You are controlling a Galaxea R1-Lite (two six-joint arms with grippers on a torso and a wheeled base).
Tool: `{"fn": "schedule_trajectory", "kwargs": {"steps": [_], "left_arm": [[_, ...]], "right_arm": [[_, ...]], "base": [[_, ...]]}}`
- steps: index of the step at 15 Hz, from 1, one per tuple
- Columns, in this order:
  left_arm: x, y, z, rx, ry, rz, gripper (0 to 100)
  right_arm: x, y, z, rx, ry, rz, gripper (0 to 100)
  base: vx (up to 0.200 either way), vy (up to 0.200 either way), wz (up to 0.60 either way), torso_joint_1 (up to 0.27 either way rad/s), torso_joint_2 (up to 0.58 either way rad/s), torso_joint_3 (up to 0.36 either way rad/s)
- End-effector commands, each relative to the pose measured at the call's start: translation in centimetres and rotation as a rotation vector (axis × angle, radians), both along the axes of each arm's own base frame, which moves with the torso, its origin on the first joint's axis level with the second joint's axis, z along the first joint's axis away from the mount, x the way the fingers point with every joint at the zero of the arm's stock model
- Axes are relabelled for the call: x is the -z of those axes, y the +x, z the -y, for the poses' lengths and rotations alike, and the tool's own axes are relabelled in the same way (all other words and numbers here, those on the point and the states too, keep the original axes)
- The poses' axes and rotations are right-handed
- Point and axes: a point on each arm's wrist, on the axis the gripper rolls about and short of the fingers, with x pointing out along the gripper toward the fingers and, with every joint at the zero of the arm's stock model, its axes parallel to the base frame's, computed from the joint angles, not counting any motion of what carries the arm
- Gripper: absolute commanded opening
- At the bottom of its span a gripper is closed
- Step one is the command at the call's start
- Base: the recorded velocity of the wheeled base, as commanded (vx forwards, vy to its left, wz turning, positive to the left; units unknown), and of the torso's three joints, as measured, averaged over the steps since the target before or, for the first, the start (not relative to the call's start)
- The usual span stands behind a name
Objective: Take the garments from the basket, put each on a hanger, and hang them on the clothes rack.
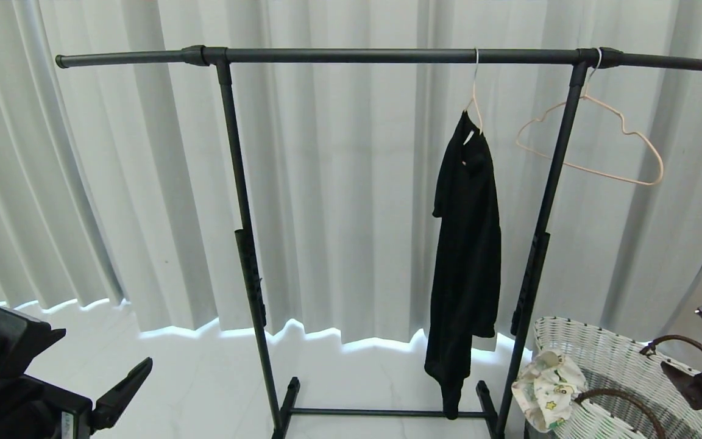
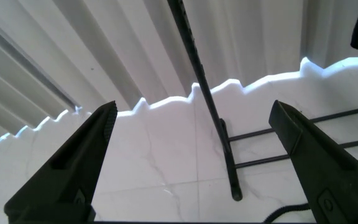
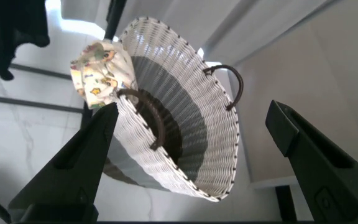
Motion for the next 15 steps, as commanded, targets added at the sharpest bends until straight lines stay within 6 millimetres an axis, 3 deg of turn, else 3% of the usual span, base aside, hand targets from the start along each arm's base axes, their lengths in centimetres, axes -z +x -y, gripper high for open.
{"fn": "schedule_trajectory", "kwargs": {"steps": [1,15], "left_arm": [[-0.1,0.0,0.0,0.000,-0.001,0.005,100],[-0.3,0.3,0.1,0.011,0.009,0.005,100]], "right_arm": [[0.2,-0.1,0.2,0.006,-0.012,-0.007,100],[2.9,-1.7,0.9,0.004,-0.050,-0.091,100]], "base": [[0.000,0.000,0.00,0.000,0.00,0.000],[0.000,0.000,0.00,-0.008,0.02,0.018]]}}
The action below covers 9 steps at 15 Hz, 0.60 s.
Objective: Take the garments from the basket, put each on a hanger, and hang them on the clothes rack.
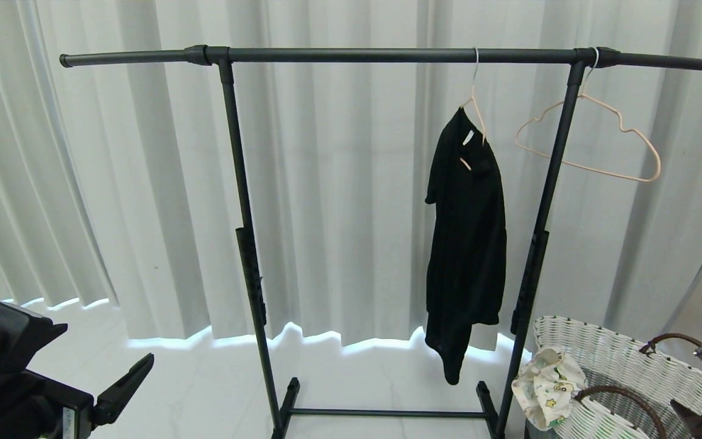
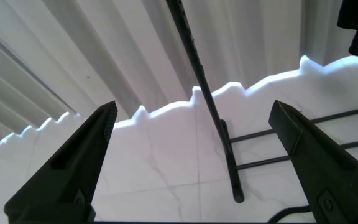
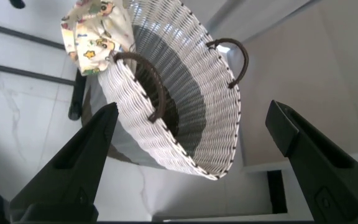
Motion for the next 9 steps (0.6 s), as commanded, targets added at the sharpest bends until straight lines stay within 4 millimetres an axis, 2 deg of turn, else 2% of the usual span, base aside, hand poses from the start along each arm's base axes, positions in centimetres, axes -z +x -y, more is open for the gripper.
{"fn": "schedule_trajectory", "kwargs": {"steps": [1,3,9], "left_arm": [[-0.02,0.06,0.10,0.009,0.000,-0.001,100],[-0.06,0.07,0.18,0.017,-0.001,0.000,100],[-0.08,0.10,0.30,0.027,-0.001,0.000,100]], "right_arm": [[0.40,-0.37,0.15,-0.001,-0.005,-0.009,100],[0.74,-0.63,0.29,0.002,-0.009,-0.018,100],[1.01,-0.76,0.32,-0.003,-0.012,-0.030,100]], "base": [[0.000,0.000,0.00,0.000,0.00,0.000],[0.000,0.000,0.00,0.000,0.00,0.000],[0.200,0.000,0.00,-0.002,0.00,0.006]]}}
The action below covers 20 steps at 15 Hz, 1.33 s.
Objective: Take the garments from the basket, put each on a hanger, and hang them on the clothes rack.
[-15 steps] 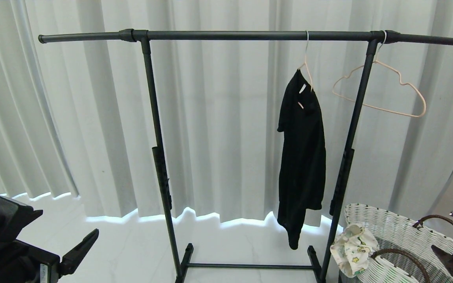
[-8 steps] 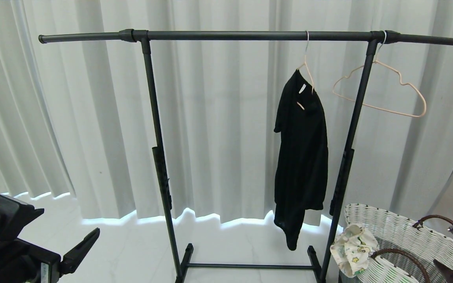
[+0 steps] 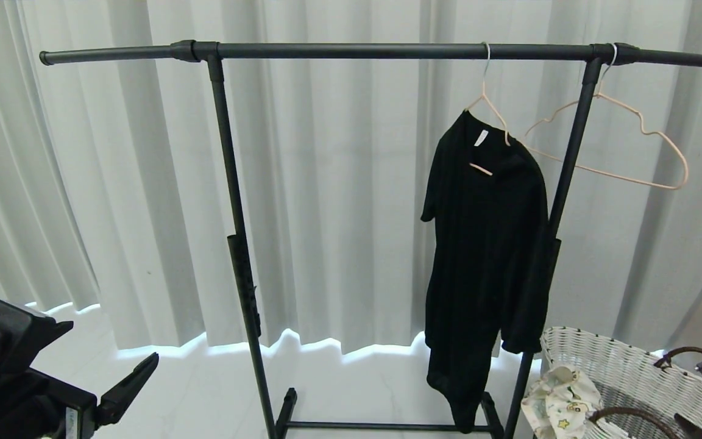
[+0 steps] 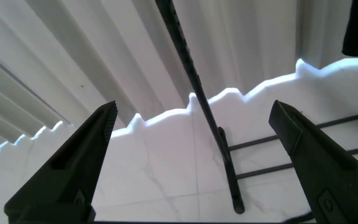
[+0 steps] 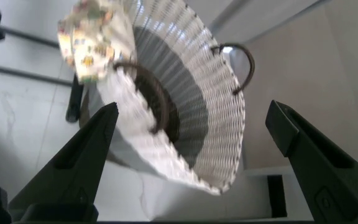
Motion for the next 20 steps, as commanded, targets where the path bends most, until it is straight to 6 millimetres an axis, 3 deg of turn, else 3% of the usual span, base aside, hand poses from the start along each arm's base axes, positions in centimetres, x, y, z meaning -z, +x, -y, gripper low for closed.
{"fn": "schedule_trajectory", "kwargs": {"steps": [1,3,10,15,20], "left_arm": [[0.1,0.1,0.0,0.001,0.000,-0.009,100],[0.1,0.2,0.1,0.005,-0.002,-0.014,100],[0.5,0.6,0.2,0.016,0.003,-0.046,100],[0.4,1.1,0.3,0.021,0.002,-0.054,100],[0.3,1.3,1.1,0.077,0.003,-0.054,100]], "right_arm": [[0.3,-0.2,0.1,-0.005,-0.009,-0.010,100],[0.3,-0.3,0.1,-0.011,-0.014,-0.008,100],[1.9,-0.7,0.3,-0.013,-0.043,-0.085,100],[3.1,1.5,-0.6,-0.011,-0.063,-0.150,100],[5.1,2.0,-0.8,-0.053,-0.047,-0.291,100]], "base": [[0.200,0.000,0.00,0.002,0.00,-0.002],[0.200,0.000,0.00,0.002,0.00,0.005],[0.000,0.000,0.00,0.000,0.00,0.000],[0.120,0.000,0.00,0.000,0.00,0.003],[0.080,0.000,0.00,0.001,0.00,0.001]]}}
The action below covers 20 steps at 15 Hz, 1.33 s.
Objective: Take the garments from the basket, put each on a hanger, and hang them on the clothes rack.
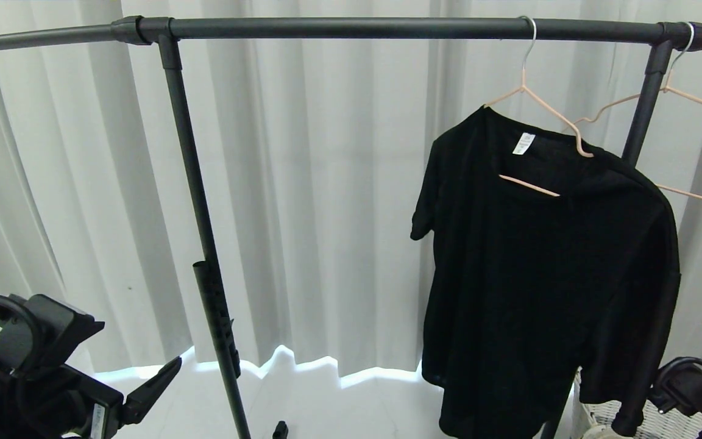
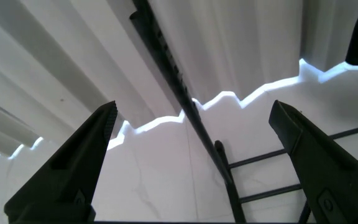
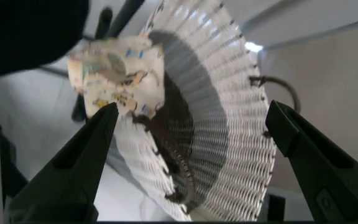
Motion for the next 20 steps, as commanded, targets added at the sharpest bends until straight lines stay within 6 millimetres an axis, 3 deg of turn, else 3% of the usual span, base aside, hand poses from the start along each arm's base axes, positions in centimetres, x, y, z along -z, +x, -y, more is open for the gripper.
{"fn": "schedule_trajectory", "kwargs": {"steps": [1,9,17,18,20], "left_arm": [[-0.2,0.2,0.3,0.019,0.000,0.003,100],[-0.7,0.9,0.5,0.023,-0.003,0.012,100],[-0.5,1.2,0.5,0.025,0.000,-0.006,100],[-0.4,1.2,0.5,0.025,0.000,-0.008,100],[-0.4,1.1,0.5,0.025,0.001,-0.009,100]], "right_arm": [[1.6,0.5,-0.1,0.006,-0.038,-0.111,100],[7.2,6.9,-0.7,0.092,-0.054,-0.142,100],[8.3,8.3,0.1,0.147,-0.062,-0.175,100],[8.3,8.3,0.1,0.147,-0.062,-0.175,0],[8.2,8.3,0.0,0.144,-0.061,-0.172,0]], "base": [[0.000,0.000,0.00,0.000,0.00,0.000],[0.000,0.000,0.00,0.000,0.00,0.000],[0.000,0.000,0.00,0.000,0.00,0.000],[0.000,0.000,0.00,0.000,0.00,0.000],[0.000,0.000,0.00,0.000,0.00,0.000]]}}
